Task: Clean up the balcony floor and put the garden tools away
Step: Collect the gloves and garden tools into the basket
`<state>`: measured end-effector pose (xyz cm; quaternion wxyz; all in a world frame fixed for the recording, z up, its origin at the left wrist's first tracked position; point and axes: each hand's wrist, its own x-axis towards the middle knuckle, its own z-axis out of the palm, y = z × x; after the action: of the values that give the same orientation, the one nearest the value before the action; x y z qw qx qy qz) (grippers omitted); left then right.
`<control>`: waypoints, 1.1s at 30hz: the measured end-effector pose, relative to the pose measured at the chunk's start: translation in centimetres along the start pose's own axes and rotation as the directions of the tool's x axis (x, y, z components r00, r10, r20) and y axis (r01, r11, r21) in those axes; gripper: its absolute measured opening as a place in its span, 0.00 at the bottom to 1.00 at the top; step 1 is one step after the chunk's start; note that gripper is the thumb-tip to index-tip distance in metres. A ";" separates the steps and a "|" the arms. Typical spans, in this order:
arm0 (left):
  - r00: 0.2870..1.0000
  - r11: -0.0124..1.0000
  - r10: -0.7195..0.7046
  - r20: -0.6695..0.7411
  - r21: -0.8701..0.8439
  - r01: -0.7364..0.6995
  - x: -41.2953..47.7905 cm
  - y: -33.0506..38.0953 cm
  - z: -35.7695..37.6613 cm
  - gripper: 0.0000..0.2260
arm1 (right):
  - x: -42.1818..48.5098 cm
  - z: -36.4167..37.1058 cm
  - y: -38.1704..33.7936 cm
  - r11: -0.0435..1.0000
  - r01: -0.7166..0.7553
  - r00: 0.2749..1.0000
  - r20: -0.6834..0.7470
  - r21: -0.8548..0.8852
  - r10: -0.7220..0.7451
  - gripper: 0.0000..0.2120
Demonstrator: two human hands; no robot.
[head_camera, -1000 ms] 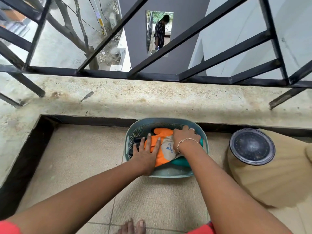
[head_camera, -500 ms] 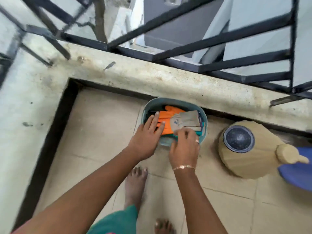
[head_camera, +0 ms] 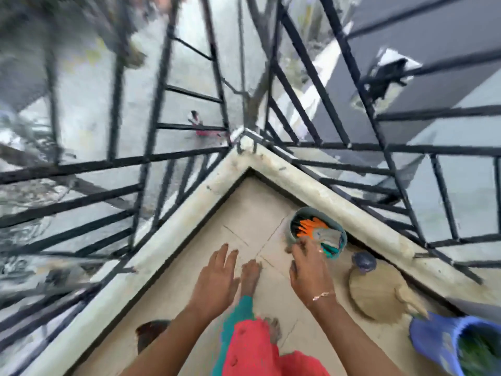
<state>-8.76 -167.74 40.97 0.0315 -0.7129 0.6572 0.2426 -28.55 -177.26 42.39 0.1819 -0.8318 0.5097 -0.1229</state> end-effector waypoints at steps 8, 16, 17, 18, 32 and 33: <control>0.810 0.780 -0.583 -0.060 -0.321 0.538 -21.0 -2.1 -2.0 0.24 | -3.4 -3.9 -13.1 0.854 0.505 0.858 0.185 -0.127 -0.480 0.24; 0.564 0.476 -0.821 0.088 -0.438 0.762 -40.8 -3.9 4.3 0.23 | -15.2 0.7 -24.5 0.684 0.727 0.661 0.326 -0.055 -0.676 0.23; 0.539 0.449 -0.837 0.096 -0.443 0.776 -43.5 -3.9 5.1 0.23 | -17.4 1.2 -26.1 0.686 0.728 0.648 0.354 -0.025 -0.675 0.22; 0.510 0.417 -0.854 0.105 -0.451 0.790 -46.3 -3.6 6.1 0.23 | -19.6 1.6 -27.5 0.693 0.721 0.638 0.383 0.007 -0.668 0.21; 0.308 0.116 -0.930 0.198 -0.639 0.760 -58.7 -5.2 11.2 0.20 | -30.2 7.4 -39.1 0.640 0.751 0.407 0.647 0.165 -0.645 0.09; 0.327 0.105 -0.921 0.212 -0.673 0.732 -57.8 -5.6 10.9 0.19 | -29.4 7.7 -38.5 0.663 0.735 0.420 0.671 0.144 -0.611 0.11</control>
<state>-7.79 -109.76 52.17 -0.1819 -0.9360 -0.0047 0.3013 -7.82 -133.71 51.32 0.2146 -0.9617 0.0388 0.1663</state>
